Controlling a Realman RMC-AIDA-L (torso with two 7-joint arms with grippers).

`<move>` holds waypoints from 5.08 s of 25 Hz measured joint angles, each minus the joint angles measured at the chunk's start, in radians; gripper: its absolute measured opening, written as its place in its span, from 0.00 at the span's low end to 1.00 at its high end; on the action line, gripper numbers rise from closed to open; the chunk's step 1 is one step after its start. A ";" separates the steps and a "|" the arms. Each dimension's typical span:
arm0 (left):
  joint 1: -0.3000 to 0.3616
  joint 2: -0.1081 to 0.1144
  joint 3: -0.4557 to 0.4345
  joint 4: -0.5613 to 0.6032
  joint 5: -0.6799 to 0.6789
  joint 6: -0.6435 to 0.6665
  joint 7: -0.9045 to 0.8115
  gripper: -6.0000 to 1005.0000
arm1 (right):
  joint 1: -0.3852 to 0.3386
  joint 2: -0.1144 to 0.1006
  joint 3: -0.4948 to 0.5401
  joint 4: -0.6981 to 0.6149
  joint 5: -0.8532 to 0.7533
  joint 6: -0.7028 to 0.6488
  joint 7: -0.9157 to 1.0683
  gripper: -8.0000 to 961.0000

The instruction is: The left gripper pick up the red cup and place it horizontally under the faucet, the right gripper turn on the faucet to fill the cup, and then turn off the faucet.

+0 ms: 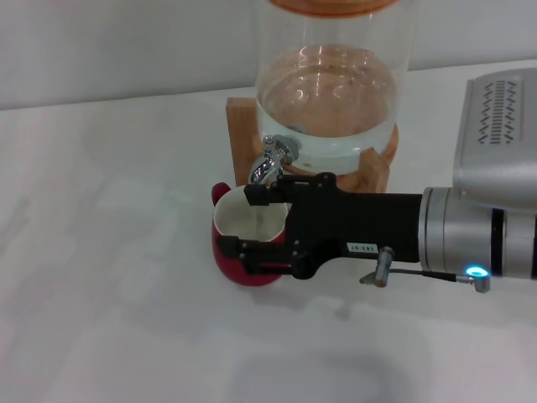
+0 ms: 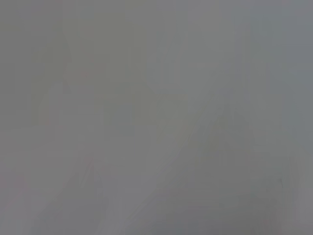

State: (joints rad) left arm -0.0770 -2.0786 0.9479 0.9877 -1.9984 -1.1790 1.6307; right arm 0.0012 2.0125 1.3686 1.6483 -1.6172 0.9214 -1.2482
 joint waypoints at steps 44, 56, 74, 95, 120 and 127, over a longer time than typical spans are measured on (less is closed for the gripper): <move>-0.014 0.000 0.000 -0.005 0.003 0.009 0.014 0.86 | -0.010 -0.007 -0.050 0.009 -0.046 -0.138 0.027 0.75; -0.014 0.000 0.005 -0.001 0.005 0.006 0.007 0.86 | -0.039 -0.009 -0.021 0.010 -0.045 -0.132 0.027 0.75; -0.006 0.000 0.008 -0.003 0.006 -0.001 0.003 0.86 | -0.052 -0.007 0.003 0.019 -0.050 -0.123 0.027 0.75; -0.012 0.000 0.009 -0.007 0.014 0.002 0.001 0.86 | -0.097 -0.005 0.025 0.078 -0.041 -0.038 0.014 0.75; -0.009 0.001 0.004 -0.011 0.030 0.004 0.005 0.86 | -0.231 -0.001 0.413 0.142 -0.017 0.099 0.045 0.75; 0.004 0.002 -0.002 -0.010 0.062 -0.023 0.003 0.85 | -0.200 -0.001 0.631 -0.006 0.105 0.162 -0.040 0.75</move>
State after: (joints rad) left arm -0.0725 -2.0766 0.9464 0.9782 -1.9362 -1.2020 1.6336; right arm -0.1987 2.0112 1.9993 1.6427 -1.5124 1.0836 -1.2884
